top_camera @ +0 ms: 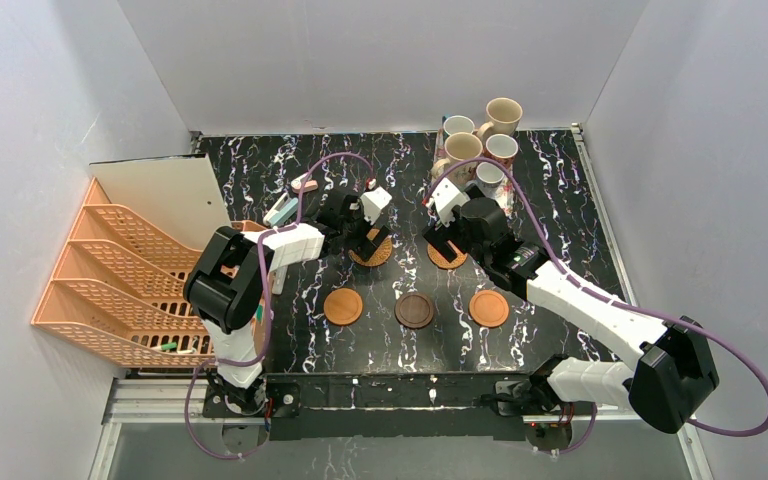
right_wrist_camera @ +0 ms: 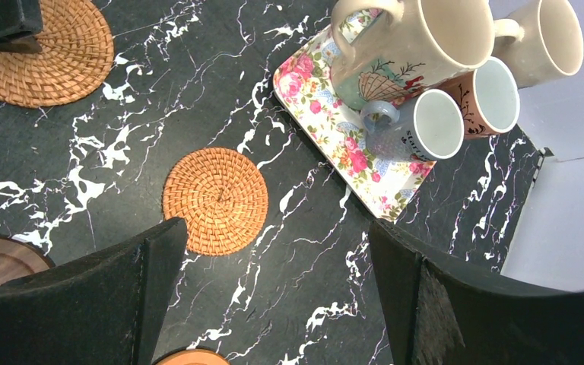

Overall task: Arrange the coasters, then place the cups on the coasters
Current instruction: Move the coaster to the center of the board.

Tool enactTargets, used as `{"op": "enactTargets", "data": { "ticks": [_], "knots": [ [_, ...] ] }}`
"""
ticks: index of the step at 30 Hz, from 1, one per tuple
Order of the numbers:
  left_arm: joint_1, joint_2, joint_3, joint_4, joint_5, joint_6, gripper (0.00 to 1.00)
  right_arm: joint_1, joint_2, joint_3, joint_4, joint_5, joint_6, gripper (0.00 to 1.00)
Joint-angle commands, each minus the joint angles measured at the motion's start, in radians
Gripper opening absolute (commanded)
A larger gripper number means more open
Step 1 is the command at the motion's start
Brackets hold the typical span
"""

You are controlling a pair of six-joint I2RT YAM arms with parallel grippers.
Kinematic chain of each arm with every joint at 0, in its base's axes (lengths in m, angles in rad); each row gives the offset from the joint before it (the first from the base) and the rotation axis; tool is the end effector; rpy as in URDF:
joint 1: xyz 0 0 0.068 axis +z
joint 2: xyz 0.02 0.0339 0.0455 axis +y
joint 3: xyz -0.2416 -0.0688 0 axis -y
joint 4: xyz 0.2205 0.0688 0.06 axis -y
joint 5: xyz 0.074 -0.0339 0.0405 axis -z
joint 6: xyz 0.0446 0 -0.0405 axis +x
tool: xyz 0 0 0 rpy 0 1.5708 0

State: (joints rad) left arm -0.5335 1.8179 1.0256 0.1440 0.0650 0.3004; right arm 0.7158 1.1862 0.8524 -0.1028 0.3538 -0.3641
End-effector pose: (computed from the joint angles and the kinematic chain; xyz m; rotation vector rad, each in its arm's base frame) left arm 0.3181 -0.1912 0.1613 0.9338 2.0195 -0.2004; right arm 0.2081 0.1605 0.2729 -0.8196 1.8034 -0.1271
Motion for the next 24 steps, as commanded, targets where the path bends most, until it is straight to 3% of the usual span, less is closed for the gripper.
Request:
{"op": "enactTargets", "data": {
  "ticks": [1,24],
  "knots": [
    [-0.008,-0.021,-0.012,-0.087,0.032,0.008,0.98,0.005,-0.007,-0.006,0.023,-0.006,0.014,0.98],
    [-0.017,-0.021,-0.004,-0.047,0.018,-0.023,0.98,0.006,-0.002,-0.006,0.026,-0.001,0.011,0.98]
  ]
}}
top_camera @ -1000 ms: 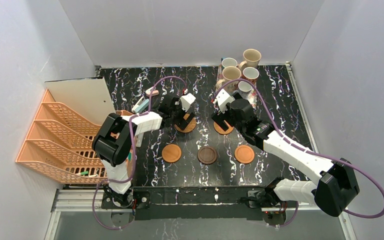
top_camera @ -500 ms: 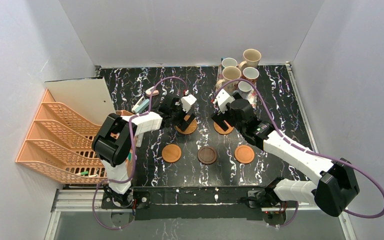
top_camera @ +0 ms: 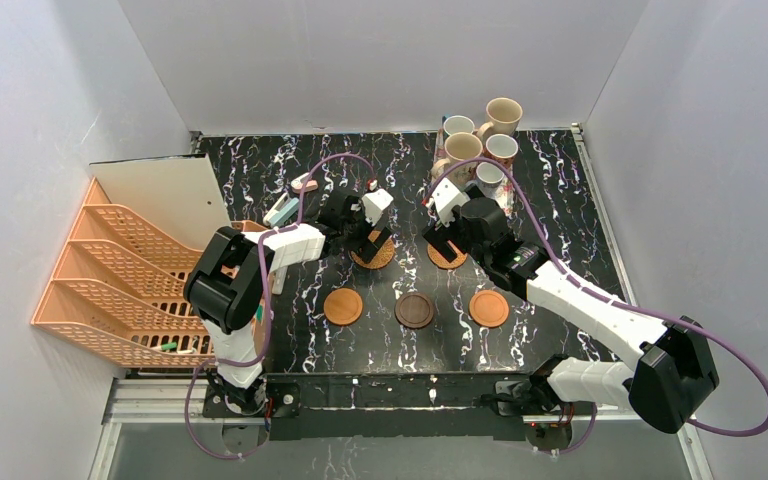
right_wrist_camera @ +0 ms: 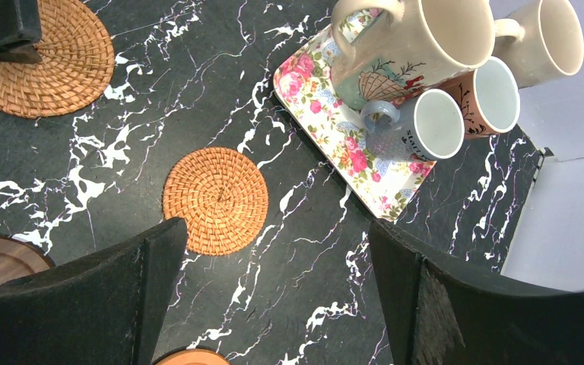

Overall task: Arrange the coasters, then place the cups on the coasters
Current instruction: Move the coaster to the center of the board.

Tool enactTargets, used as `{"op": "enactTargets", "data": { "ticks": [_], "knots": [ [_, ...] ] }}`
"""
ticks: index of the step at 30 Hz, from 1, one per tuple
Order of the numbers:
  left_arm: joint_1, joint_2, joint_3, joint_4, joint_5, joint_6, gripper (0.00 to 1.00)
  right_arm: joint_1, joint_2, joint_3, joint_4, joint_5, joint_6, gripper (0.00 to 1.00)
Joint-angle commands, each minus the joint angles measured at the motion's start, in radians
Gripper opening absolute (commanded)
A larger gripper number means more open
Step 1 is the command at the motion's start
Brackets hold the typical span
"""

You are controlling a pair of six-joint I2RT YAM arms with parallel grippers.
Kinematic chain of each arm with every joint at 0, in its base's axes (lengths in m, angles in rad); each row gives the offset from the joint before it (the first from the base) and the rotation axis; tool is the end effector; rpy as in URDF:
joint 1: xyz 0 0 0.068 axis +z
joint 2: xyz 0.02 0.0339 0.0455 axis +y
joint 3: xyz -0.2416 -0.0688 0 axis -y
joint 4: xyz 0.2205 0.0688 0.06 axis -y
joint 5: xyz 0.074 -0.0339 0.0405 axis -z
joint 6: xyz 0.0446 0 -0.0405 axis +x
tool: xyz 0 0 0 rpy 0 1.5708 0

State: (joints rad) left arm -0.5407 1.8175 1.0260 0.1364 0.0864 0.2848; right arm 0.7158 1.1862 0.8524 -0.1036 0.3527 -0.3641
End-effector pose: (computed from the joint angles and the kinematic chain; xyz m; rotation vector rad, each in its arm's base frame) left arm 0.3157 -0.1940 0.1609 0.9392 2.0263 -0.2361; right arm 0.2080 0.1605 0.2728 -0.8208 1.8038 -0.1263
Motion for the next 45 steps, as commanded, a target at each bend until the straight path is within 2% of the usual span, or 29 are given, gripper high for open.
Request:
{"op": "enactTargets", "data": {
  "ticks": [1,15,27,31,40,45],
  "knots": [
    [-0.01,-0.019,-0.003,-0.04,0.0,-0.006,0.98,0.006,-0.002,-0.006,0.026,0.001,0.011,0.98],
    [-0.009,-0.07,-0.025,0.013,-0.013,-0.021,0.98,0.006,-0.004,-0.006,0.027,0.003,0.01,0.98],
    [0.009,-0.212,-0.102,0.126,-0.036,-0.052,0.98,0.006,-0.006,-0.007,0.028,0.002,0.01,0.98],
    [0.016,-0.26,-0.096,0.034,-0.019,0.024,0.98,0.006,-0.007,-0.007,0.024,0.001,0.01,0.98],
    [0.018,-0.507,-0.209,-0.253,0.117,0.23,0.98,0.007,-0.008,-0.008,0.023,-0.008,0.01,0.98],
    [0.017,-0.586,-0.272,-0.337,0.113,0.278,0.98,0.007,-0.013,-0.006,0.022,-0.005,0.012,0.98]
  ]
}}
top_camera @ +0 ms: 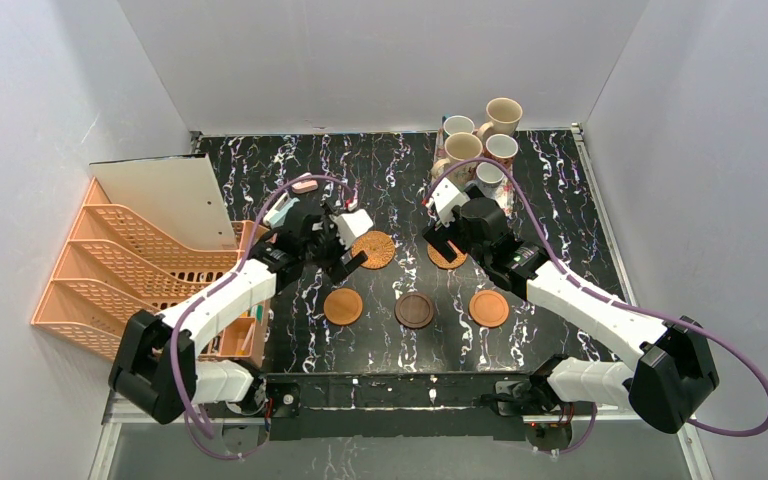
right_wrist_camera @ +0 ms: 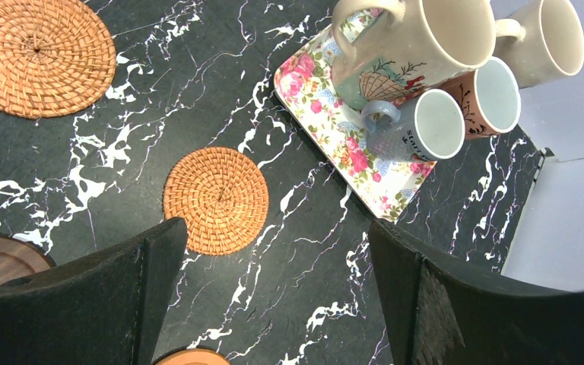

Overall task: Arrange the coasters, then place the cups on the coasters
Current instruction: Move the coaster to the center of the board.

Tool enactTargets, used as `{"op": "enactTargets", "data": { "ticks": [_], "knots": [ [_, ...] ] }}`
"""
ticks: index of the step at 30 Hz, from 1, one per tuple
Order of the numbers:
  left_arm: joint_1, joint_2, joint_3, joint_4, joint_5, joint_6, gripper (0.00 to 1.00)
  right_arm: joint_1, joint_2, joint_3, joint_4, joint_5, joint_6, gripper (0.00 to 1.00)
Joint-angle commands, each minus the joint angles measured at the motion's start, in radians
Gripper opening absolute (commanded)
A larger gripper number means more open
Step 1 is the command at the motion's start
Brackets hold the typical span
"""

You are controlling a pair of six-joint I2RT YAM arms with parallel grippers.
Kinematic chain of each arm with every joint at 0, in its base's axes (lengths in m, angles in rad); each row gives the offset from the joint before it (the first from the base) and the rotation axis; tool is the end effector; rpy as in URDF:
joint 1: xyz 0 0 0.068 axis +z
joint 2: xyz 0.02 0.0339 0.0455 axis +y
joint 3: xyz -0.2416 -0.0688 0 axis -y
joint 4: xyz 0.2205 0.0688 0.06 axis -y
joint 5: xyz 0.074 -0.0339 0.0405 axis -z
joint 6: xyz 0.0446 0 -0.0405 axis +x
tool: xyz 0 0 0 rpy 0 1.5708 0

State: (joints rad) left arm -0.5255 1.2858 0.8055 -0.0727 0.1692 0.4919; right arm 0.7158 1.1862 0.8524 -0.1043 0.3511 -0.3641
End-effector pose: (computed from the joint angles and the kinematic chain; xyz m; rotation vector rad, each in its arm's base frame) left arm 0.2348 -0.1448 0.2347 1.1196 1.8019 -0.1995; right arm 0.2080 0.1605 0.2727 -0.8223 1.8041 -0.1249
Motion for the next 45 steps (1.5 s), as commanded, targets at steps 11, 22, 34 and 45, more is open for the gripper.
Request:
{"op": "enactTargets", "data": {
  "ticks": [11,22,34,45],
  "knots": [
    [-0.001,-0.106,-0.176,-0.151,0.02,0.111,0.98,0.009,-0.003,-0.003,0.025,0.016,0.014,0.98],
    [-0.01,-0.086,-0.2,-0.125,0.026,0.105,0.98,0.01,-0.003,0.001,0.02,0.012,0.017,0.98],
    [-0.062,-0.057,-0.232,-0.126,-0.044,0.126,0.98,0.009,-0.003,0.0,0.017,0.007,0.017,0.98],
    [-0.087,-0.083,-0.268,-0.158,-0.069,0.143,0.98,0.009,0.0,0.001,0.017,0.007,0.019,0.98]
  ]
}}
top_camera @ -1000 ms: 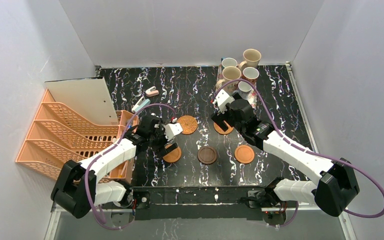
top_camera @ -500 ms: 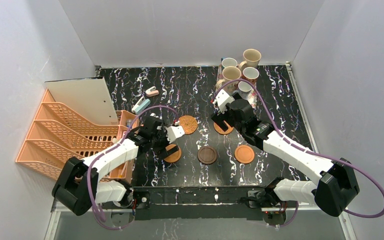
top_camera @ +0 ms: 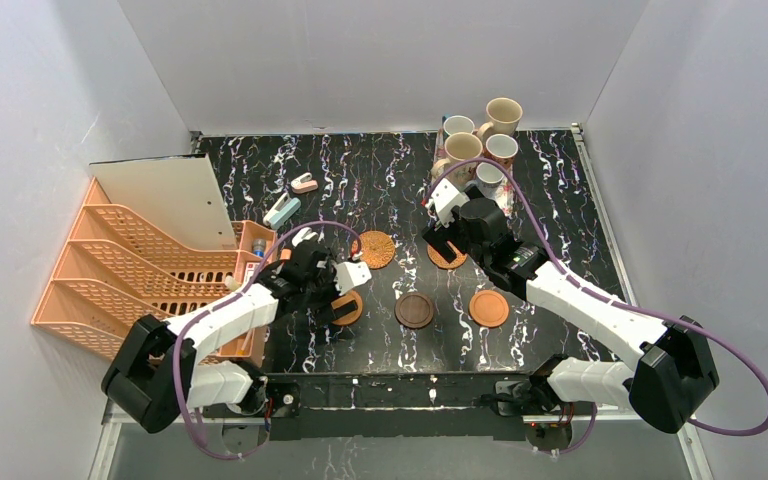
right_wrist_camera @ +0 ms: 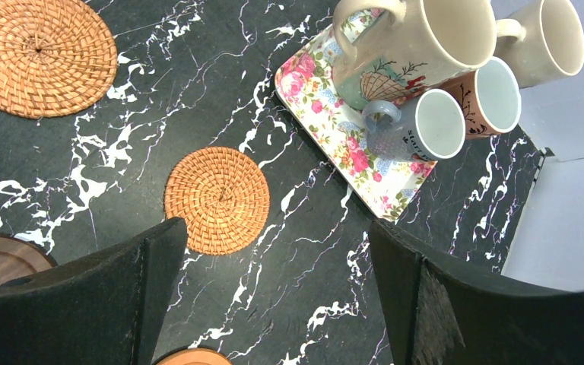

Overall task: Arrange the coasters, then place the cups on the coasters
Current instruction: Move the coaster to the center of the board.

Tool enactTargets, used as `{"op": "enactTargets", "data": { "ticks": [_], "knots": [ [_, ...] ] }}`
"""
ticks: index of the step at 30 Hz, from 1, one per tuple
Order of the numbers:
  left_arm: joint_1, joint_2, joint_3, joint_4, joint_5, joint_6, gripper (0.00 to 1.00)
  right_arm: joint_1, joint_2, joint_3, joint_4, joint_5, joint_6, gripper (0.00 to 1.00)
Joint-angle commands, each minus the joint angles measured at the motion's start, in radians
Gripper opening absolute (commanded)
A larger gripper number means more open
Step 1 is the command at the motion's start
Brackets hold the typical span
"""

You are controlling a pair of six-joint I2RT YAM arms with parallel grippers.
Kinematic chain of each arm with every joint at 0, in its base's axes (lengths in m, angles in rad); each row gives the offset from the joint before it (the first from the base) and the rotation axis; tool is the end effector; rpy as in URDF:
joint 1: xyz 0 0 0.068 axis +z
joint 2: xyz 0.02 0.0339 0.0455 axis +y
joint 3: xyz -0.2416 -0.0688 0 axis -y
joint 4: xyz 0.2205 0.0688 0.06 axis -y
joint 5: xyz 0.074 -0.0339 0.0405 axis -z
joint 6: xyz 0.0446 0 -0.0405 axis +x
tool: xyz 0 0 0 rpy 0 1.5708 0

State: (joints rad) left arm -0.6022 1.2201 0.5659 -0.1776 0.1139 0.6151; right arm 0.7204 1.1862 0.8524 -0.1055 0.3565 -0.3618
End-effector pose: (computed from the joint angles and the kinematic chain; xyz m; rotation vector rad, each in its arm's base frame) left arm 0.1852 -0.1334 0.1664 1.4151 1.9379 -0.1308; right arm 0.2073 0.1612 0.2726 -0.8216 1.8047 -0.1261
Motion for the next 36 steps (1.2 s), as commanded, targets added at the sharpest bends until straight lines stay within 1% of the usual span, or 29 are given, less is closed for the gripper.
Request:
{"op": "enactTargets", "data": {
  "ticks": [1,9,14,20,22,26,29,33,36],
  "knots": [
    [-0.01,-0.022,-0.029,-0.06,-0.015,0.021,0.98,0.004,0.0,0.002,0.018,0.002,0.017,0.98],
    [-0.015,-0.059,-0.023,-0.121,-0.005,0.026,0.98,0.005,0.003,0.002,0.019,0.001,0.015,0.98],
    [-0.017,-0.068,-0.025,-0.122,-0.002,0.022,0.98,0.005,0.0,0.002,0.018,0.001,0.017,0.98],
    [-0.017,-0.089,-0.016,0.015,-0.069,-0.038,0.98,0.004,0.001,0.003,0.018,0.006,0.017,0.98],
    [-0.016,-0.1,0.005,0.034,-0.073,-0.054,0.98,0.005,-0.001,0.002,0.02,0.011,0.017,0.98],
    [-0.017,-0.138,0.052,0.001,-0.039,-0.066,0.98,0.005,0.0,-0.001,0.031,0.031,0.017,0.98],
    [-0.016,-0.176,0.071,-0.038,-0.034,-0.068,0.98,0.004,0.01,-0.001,0.049,0.082,0.018,0.98],
    [-0.015,-0.255,0.069,-0.044,-0.089,-0.09,0.98,-0.011,0.022,-0.002,0.096,0.192,0.033,0.98],
    [-0.013,-0.303,0.061,-0.022,-0.202,-0.13,0.98,-0.049,0.018,0.017,0.095,0.211,0.07,0.98]
  ]
}}
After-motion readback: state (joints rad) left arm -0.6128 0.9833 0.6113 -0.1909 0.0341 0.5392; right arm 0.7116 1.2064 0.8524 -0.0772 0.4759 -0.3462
